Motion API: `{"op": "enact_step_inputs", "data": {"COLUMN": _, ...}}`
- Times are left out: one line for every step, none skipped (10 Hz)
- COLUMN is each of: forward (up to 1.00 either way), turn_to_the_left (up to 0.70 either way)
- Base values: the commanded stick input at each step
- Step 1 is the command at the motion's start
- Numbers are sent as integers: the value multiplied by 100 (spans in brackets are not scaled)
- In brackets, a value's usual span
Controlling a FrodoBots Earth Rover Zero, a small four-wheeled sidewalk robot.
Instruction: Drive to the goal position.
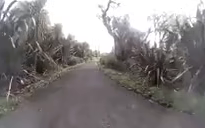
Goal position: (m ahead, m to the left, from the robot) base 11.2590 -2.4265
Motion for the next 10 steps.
{"op": "enact_step_inputs", "data": {"forward": 70, "turn_to_the_left": 0}}
{"op": "enact_step_inputs", "data": {"forward": 70, "turn_to_the_left": 0}}
{"op": "enact_step_inputs", "data": {"forward": 70, "turn_to_the_left": 0}}
{"op": "enact_step_inputs", "data": {"forward": 70, "turn_to_the_left": -19}}
{"op": "enact_step_inputs", "data": {"forward": 70, "turn_to_the_left": -19}}
{"op": "enact_step_inputs", "data": {"forward": 70, "turn_to_the_left": 0}}
{"op": "enact_step_inputs", "data": {"forward": 70, "turn_to_the_left": 0}}
{"op": "enact_step_inputs", "data": {"forward": 70, "turn_to_the_left": 0}}
{"op": "enact_step_inputs", "data": {"forward": 70, "turn_to_the_left": 0}}
{"op": "enact_step_inputs", "data": {"forward": 70, "turn_to_the_left": 0}}
